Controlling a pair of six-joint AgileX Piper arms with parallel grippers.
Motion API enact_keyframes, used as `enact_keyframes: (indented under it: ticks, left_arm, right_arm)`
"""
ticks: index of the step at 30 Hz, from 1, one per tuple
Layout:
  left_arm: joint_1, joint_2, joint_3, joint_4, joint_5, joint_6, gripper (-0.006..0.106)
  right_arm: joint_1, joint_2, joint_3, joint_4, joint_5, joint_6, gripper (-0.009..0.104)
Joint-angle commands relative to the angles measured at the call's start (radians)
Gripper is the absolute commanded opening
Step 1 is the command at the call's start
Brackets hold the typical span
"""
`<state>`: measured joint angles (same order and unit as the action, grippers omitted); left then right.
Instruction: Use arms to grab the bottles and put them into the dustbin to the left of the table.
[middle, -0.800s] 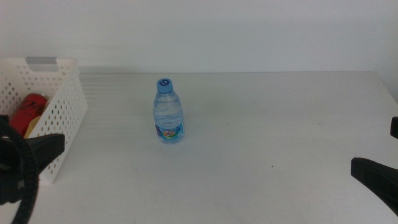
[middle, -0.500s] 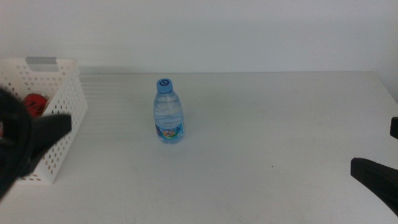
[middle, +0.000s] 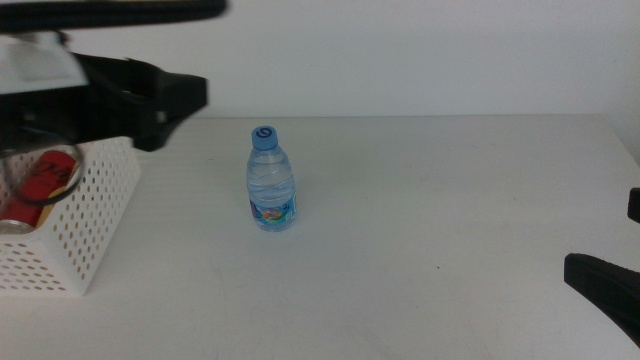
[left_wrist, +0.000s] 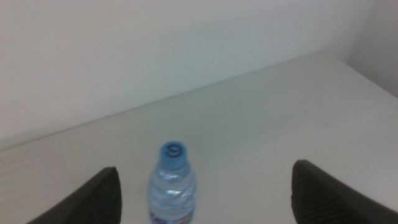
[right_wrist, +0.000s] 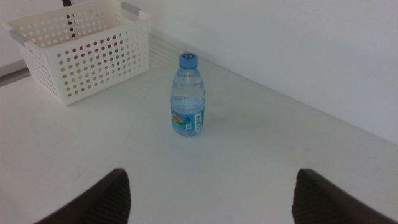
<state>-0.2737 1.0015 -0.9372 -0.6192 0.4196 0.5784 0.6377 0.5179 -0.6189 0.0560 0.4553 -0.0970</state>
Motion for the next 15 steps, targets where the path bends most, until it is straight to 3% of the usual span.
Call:
enact_keyframes:
  ticks: [1, 7, 15]
  left_arm:
    - [-0.003, 0.035, -0.035, -0.153, -0.078, 0.122, 0.089]
    - [-0.036, 0.149, -0.035, -0.414, -0.153, 0.388, 0.089]
    - [-0.055, 0.214, -0.035, -0.543, -0.181, 0.505, 0.089]
  right_arm:
    - [0.002, 0.002, -0.027, -0.010, -0.066, -0.012, 0.068]
    - [0.002, 0.002, -0.027, -0.010, -0.066, -0.012, 0.068]
    - [0.002, 0.002, -0.027, -0.010, -0.066, -0.012, 0.068]
